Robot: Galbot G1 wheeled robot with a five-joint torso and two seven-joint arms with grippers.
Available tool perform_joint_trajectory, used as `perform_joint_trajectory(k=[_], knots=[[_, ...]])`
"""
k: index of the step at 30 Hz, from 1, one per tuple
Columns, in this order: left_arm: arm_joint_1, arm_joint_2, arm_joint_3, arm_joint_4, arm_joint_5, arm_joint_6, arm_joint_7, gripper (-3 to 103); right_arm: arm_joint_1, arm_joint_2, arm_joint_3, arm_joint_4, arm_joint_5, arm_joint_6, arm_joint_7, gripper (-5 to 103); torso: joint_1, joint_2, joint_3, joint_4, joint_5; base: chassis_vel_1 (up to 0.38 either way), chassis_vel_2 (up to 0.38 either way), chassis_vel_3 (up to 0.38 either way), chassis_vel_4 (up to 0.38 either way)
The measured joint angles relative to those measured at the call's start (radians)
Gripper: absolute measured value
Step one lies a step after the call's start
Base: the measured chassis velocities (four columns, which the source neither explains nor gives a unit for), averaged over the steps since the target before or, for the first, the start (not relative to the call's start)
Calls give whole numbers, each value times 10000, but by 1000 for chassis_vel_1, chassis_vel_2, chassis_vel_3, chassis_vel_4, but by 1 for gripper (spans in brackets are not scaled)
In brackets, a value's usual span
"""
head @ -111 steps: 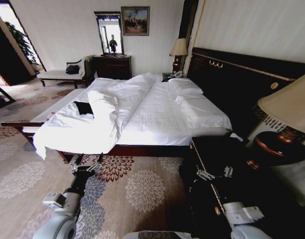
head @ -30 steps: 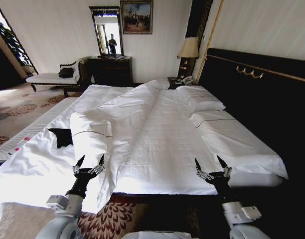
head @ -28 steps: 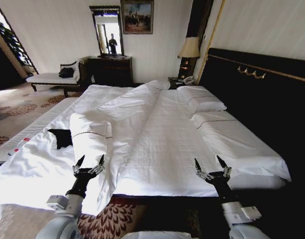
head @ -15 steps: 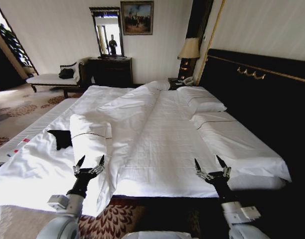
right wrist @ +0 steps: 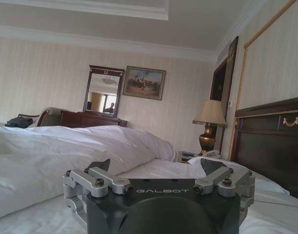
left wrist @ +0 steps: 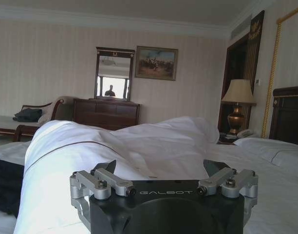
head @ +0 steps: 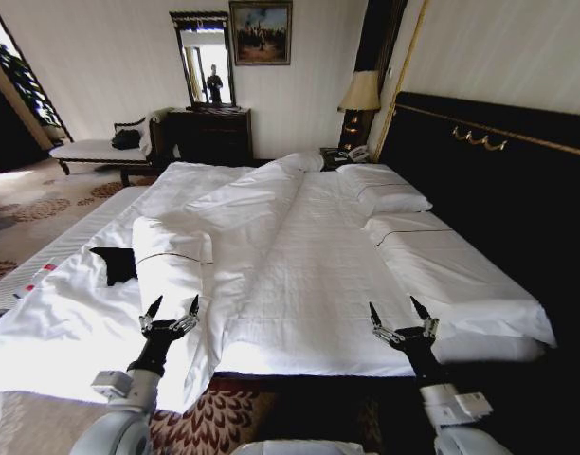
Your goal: Fold the clothes on the bed.
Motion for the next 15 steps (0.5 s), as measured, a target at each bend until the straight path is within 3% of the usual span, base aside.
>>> perform_joint_trajectory(k=[7, 15], knots=[[28, -12, 15, -4, 59, -11, 16, 100, 3, 25, -10, -1, -9, -3, 31, 100, 0, 0, 0, 0, 1, 70, 69, -74, -74], [40, -31, 38, -12, 96, -31, 17, 100, 0, 55, -21, 6, -5, -11, 54, 100, 1, 0, 0, 1, -2, 207, 206, -196, -210]])
